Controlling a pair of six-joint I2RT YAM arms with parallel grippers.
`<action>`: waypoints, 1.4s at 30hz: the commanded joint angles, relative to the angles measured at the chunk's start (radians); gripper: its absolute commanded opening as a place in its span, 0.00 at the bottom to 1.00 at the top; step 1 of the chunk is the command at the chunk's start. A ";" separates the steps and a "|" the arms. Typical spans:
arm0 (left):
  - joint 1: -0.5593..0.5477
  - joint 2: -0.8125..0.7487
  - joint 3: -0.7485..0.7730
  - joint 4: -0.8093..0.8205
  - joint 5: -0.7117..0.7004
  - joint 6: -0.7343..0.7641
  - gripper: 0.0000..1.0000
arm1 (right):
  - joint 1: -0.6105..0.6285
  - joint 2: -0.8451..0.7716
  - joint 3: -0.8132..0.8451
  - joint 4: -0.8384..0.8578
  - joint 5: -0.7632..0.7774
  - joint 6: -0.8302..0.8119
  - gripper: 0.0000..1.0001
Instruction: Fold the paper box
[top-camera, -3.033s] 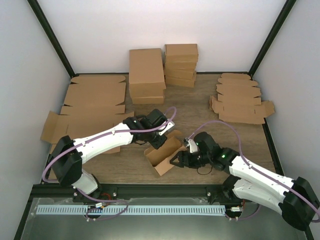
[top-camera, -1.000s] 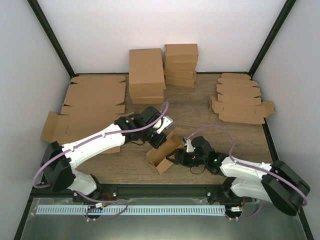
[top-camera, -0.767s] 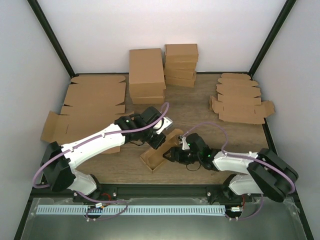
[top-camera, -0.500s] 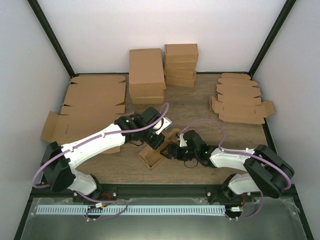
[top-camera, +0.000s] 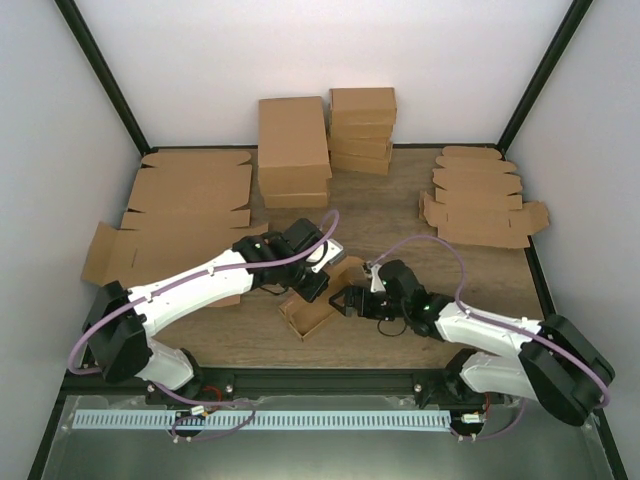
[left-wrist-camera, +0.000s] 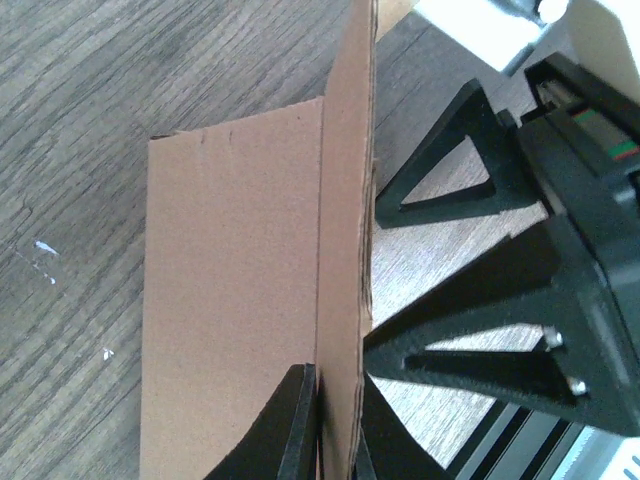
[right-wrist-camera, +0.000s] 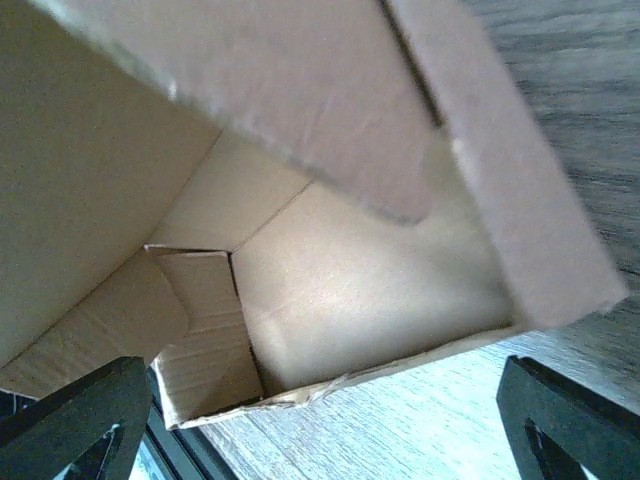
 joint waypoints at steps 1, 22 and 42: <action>-0.004 0.013 -0.016 0.027 0.003 -0.010 0.09 | -0.037 -0.034 0.003 -0.078 0.012 -0.018 0.98; -0.003 0.025 -0.049 0.059 0.022 -0.019 0.09 | -0.314 -0.150 -0.032 -0.011 -0.140 0.048 0.01; -0.004 0.025 -0.071 0.083 0.035 -0.025 0.09 | -0.266 0.109 0.040 0.295 -0.225 0.182 0.01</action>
